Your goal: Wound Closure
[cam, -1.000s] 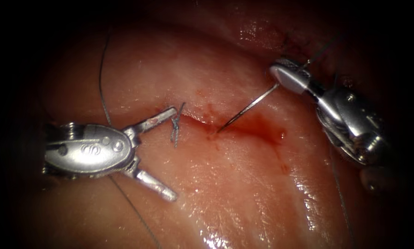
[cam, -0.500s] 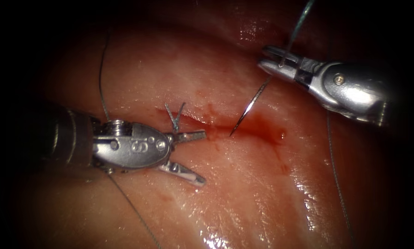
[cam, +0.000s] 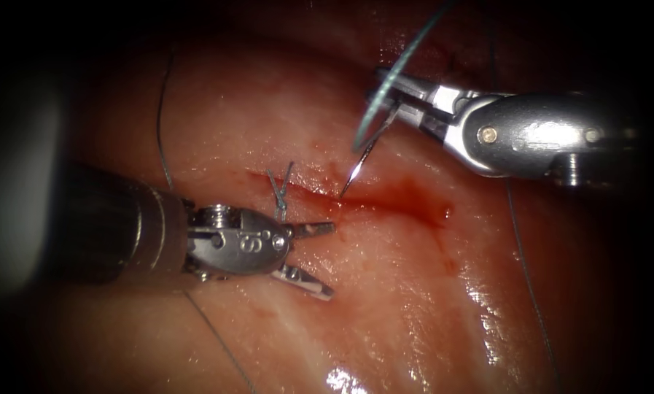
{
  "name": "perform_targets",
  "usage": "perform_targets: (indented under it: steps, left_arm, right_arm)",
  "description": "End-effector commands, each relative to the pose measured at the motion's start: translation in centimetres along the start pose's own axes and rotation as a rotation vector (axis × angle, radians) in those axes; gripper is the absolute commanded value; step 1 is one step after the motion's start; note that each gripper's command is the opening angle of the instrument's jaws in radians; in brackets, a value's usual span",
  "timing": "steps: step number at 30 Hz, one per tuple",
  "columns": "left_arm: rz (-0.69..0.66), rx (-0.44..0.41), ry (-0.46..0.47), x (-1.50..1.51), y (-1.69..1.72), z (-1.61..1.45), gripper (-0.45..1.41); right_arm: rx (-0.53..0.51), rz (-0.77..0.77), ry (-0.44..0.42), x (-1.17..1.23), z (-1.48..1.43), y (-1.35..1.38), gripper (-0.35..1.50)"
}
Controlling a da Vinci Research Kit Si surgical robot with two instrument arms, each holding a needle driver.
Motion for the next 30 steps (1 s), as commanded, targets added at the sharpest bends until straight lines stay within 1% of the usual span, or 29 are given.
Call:
perform_targets:
  steps: [1, 7, 15, 16, 22, 30]
  left_arm:
    - [-0.007, -0.007, -0.001, -0.05, 0.05, 0.10, 0.37]
    - [-0.015, -0.026, -0.021, -0.18, -0.01, 0.21, 0.37]
    - [-0.014, -0.029, -0.021, -0.20, 0.00, 0.16, 0.37]
    - [-0.013, -0.030, -0.021, -0.20, 0.01, 0.15, 0.37]
    - [-0.014, -0.032, -0.020, -0.20, 0.01, 0.12, 0.37]
    - [-0.014, -0.034, -0.020, -0.20, 0.01, 0.11, 0.37]
  right_arm:
    - [-0.003, -0.032, 0.006, -0.02, 0.09, -0.02, -0.35]
    - [-0.004, -0.195, 0.006, -0.01, 0.15, -0.08, -0.35]
    - [0.011, -0.272, 0.040, -0.01, 0.26, -0.17, -0.35]
    - [0.009, -0.308, 0.041, -0.03, 0.27, -0.18, -0.35]
    - [0.006, -0.409, 0.049, -0.02, 0.24, -0.18, -0.35]
    - [0.007, -0.451, 0.066, -0.03, 0.25, -0.20, -0.35]
